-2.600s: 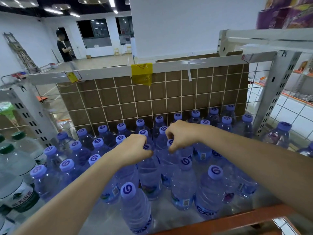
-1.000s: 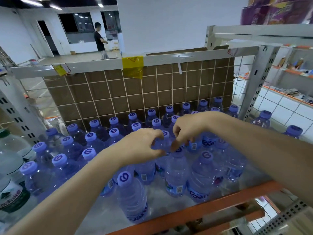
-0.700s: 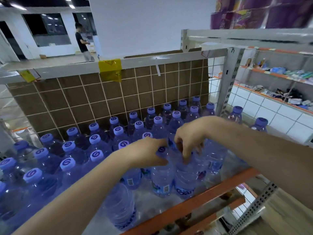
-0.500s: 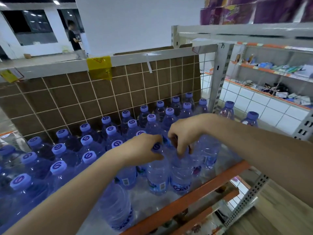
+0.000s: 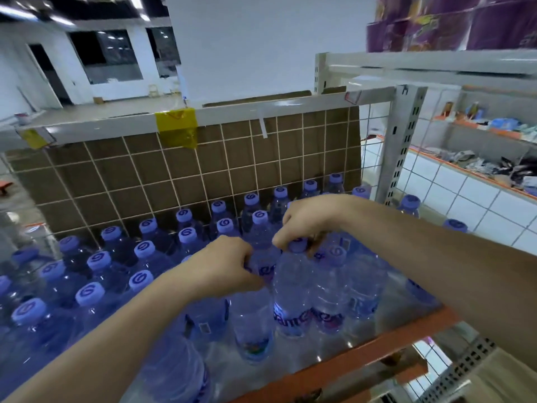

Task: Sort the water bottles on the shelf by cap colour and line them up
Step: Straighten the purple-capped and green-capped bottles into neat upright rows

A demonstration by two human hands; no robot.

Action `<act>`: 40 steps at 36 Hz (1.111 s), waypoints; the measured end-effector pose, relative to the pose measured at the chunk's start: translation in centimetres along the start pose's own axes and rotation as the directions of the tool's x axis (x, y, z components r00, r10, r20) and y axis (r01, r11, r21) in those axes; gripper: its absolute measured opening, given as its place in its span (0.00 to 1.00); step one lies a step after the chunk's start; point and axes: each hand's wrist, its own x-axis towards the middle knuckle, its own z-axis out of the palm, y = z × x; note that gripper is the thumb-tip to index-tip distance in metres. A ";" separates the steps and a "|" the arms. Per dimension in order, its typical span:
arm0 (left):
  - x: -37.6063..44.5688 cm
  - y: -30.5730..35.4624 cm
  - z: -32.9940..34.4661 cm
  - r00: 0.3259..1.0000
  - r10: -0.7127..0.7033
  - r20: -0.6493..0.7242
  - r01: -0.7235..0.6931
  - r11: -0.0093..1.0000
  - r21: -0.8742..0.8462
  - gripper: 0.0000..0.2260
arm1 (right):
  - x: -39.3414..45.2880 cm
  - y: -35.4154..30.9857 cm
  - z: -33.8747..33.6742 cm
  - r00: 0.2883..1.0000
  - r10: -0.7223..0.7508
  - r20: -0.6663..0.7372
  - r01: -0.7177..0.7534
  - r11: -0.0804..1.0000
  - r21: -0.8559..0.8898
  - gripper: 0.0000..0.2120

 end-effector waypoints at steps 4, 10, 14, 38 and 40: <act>-0.6 -0.1 -0.4 0.997 -0.074 -0.026 0.072 0.995 -0.065 0.18 | 0.9 -0.1 -0.7 0.999 -0.042 -0.020 0.043 0.999 0.029 0.09; -0.7 1.1 -0.7 0.994 -0.111 -0.010 0.109 0.987 -0.114 0.15 | 2.4 -0.3 -1.1 0.990 -0.131 -0.049 0.130 0.991 -0.021 0.09; -0.8 1.5 -0.4 0.988 -0.156 0.022 0.157 0.977 -0.145 0.15 | 3.5 0.3 -0.7 0.980 -0.198 -0.033 0.195 0.979 -0.061 0.11; 1.0 4.1 0.9 0.986 -0.161 0.050 0.164 0.984 -0.074 0.15 | 0.4 2.6 -3.2 0.968 -0.104 0.229 0.213 0.826 -0.522 0.22; 1.2 4.7 0.8 0.987 -0.150 0.060 0.154 0.985 -0.074 0.15 | -0.2 3.5 -3.0 0.965 -0.067 0.253 0.199 0.817 -0.542 0.22</act>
